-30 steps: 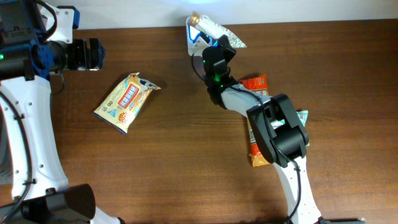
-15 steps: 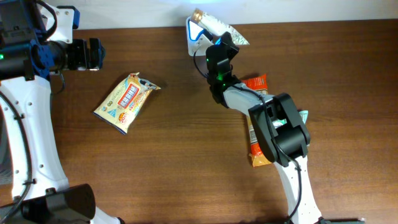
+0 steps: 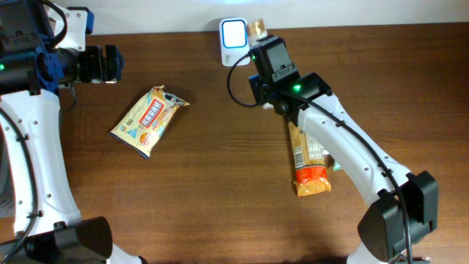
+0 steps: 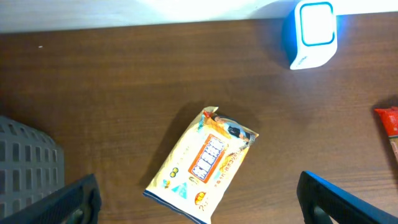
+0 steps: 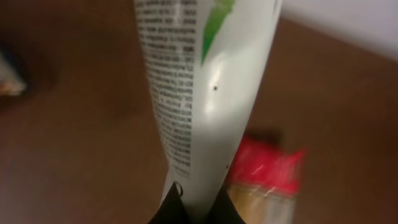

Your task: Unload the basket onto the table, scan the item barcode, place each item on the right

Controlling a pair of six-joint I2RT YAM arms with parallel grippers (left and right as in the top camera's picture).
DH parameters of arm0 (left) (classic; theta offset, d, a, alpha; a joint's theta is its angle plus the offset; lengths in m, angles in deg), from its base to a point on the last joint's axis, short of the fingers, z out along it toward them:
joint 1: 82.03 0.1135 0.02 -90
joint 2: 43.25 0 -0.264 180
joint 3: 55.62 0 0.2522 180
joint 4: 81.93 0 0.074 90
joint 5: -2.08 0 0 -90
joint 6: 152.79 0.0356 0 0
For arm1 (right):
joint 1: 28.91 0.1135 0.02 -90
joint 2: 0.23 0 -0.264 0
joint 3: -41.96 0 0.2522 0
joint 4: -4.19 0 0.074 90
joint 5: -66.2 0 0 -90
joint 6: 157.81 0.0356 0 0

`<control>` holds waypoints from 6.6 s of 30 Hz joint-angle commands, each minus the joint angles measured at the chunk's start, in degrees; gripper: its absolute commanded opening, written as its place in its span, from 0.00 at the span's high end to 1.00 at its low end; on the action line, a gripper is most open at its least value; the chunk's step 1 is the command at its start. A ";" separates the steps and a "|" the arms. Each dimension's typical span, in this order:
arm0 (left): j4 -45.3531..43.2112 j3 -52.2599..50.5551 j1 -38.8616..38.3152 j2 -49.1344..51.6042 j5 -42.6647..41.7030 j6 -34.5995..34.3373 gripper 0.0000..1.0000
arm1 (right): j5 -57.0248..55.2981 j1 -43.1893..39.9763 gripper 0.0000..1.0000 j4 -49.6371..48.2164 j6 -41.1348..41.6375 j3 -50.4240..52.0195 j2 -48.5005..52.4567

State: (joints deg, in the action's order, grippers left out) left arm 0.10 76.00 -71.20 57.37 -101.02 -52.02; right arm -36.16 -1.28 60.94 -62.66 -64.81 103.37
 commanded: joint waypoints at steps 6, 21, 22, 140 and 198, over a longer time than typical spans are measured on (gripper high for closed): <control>-0.07 0.37 0.20 -0.28 -0.44 0.94 0.01 | 18.23 0.48 0.96 13.46 13.86 1.62 2.12; -0.07 0.37 0.20 -0.28 -0.44 0.94 0.01 | 16.72 -3.74 0.69 14.93 24.06 19.65 2.64; -0.07 0.37 0.20 -0.28 -0.44 0.92 0.01 | 17.16 -4.17 0.61 14.93 24.04 19.56 2.64; -0.07 0.37 0.20 -0.28 -0.46 0.92 0.01 | 40.59 -5.42 0.44 23.63 4.72 -13.27 14.53; -0.07 0.37 0.20 -0.28 -0.44 0.94 0.01 | -46.31 15.63 0.96 22.12 11.56 -11.80 21.20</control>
State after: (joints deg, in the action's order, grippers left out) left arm 0.08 76.00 -71.20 57.37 -101.04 -52.02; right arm -77.78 10.31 83.43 -50.49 -76.02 122.71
